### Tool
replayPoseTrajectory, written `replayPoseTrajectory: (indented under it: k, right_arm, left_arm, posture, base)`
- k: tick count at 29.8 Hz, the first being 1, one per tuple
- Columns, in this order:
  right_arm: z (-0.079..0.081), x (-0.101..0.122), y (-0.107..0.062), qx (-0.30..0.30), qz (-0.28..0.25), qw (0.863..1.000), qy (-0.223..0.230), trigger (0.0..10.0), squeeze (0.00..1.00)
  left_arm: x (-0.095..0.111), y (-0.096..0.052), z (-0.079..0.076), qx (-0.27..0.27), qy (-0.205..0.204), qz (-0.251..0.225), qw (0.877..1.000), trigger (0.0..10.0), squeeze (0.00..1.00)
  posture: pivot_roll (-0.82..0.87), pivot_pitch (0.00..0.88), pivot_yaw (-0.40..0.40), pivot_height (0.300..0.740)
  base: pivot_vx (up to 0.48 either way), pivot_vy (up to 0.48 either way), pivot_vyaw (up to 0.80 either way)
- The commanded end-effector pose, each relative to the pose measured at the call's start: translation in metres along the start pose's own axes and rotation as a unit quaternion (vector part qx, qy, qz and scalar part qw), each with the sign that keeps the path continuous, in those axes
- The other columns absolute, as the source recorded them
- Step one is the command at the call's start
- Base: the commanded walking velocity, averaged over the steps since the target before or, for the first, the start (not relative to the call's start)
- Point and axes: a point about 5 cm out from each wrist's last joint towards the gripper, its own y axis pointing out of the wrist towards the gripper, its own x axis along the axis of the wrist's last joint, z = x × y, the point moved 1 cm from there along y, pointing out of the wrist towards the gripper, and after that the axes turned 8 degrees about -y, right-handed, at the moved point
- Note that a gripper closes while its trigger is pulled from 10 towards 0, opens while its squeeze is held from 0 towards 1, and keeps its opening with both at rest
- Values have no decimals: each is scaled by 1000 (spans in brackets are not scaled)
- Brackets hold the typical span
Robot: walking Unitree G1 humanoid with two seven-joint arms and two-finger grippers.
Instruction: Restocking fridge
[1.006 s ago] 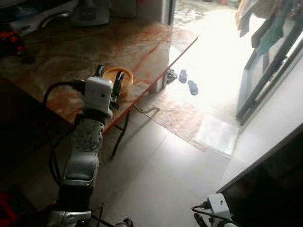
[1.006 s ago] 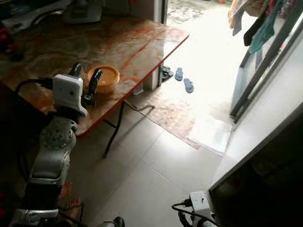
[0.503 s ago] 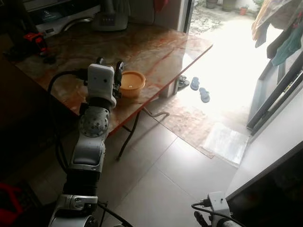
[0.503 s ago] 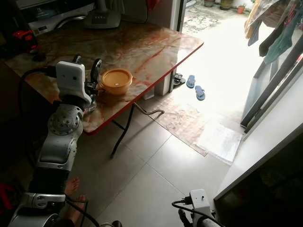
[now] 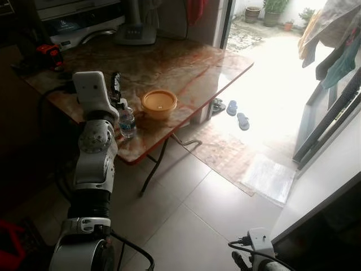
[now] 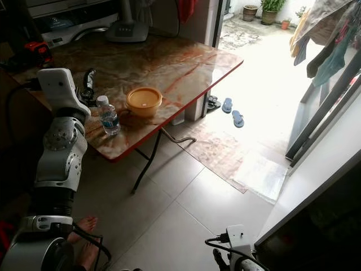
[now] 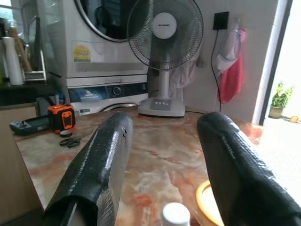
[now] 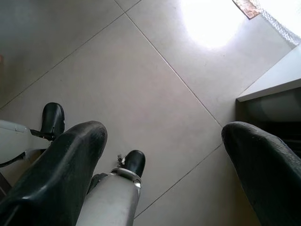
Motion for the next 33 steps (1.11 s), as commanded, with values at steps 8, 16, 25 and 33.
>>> replayPoseTrajectory:
  k: [8, 16, 25, 33]
  right_arm:
    - [-2, 0, 0, -3, 6, 1000, 5, 10000, 0]
    - [-2, 0, 0, -2, 8, 1000, 7, 10000, 0]
    - [-1, 0, 0, -1, 8, 1000, 10, 10000, 0]
    - [-2, 1, 0, 2, 8, 1000, 0, 10000, 0]
  left_arm:
    - [-2, 2, -9, -7, 4, 8, 1000, 10000, 1000]
    - [-1, 3, -12, -20, 1, 3, 1000, 10000, 0]
    - [-3, 2, -17, -29, 1, 10, 1000, 10000, 0]
    - [-1, 3, -16, -27, 2, 6, 1000, 10000, 0]
  posture:
    - [-66, 26, -30, 740]
    - [-68, 34, -31, 740]
    - [-72, 33, -29, 740]
    - [-77, 32, -31, 740]
  base:
    - [0, 0, 0]
    - [0, 0, 0]
    - [0, 0, 0]
    - [165, 0, 0]
